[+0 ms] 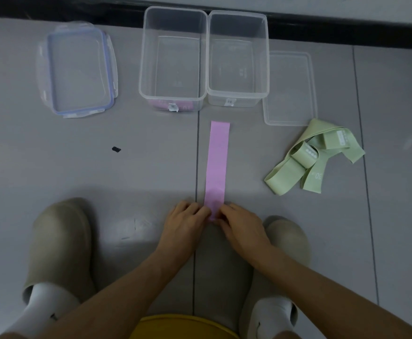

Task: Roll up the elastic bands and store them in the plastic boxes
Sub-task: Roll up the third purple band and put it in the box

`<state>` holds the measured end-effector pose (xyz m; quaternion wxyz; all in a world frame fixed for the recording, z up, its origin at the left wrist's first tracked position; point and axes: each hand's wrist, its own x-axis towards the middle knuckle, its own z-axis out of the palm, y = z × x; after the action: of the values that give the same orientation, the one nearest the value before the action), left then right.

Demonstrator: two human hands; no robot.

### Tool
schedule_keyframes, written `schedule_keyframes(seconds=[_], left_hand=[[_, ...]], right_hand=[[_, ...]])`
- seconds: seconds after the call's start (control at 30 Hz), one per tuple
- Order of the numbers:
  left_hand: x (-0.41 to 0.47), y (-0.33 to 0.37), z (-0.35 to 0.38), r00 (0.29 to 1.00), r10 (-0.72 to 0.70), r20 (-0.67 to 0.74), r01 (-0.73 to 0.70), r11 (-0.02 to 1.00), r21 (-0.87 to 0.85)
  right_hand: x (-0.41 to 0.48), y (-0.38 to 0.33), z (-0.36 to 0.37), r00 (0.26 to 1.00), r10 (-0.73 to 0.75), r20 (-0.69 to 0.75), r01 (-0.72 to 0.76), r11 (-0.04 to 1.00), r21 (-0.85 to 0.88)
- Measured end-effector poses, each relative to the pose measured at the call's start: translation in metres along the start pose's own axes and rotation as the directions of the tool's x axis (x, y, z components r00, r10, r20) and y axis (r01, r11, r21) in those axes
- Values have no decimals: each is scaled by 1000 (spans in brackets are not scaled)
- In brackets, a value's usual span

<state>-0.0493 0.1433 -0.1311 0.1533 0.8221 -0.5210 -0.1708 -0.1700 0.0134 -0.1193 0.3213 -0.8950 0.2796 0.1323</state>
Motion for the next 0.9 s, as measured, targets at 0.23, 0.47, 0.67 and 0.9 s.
schedule_keyframes(seconds=[0.23,0.47,0.67,0.9], left_hand=[[3,-1,2,999,-22,28,21,999,46],[2,4,5,997,-80,-13,81,996,32],[4,8,1,985,-164,-60,160,985,-64],[6,-6,-3,999,23,-39,-24,999,-22]], right_hand=[[-2,-3,-1,998,-61,-16,60,996,-72],[0,-1,-3,994,-110,23,112,974,-197],[7,0,-3,999,-14,30,16,997,-79],[2,-2,-4,998,15,-62,-11,998,56]])
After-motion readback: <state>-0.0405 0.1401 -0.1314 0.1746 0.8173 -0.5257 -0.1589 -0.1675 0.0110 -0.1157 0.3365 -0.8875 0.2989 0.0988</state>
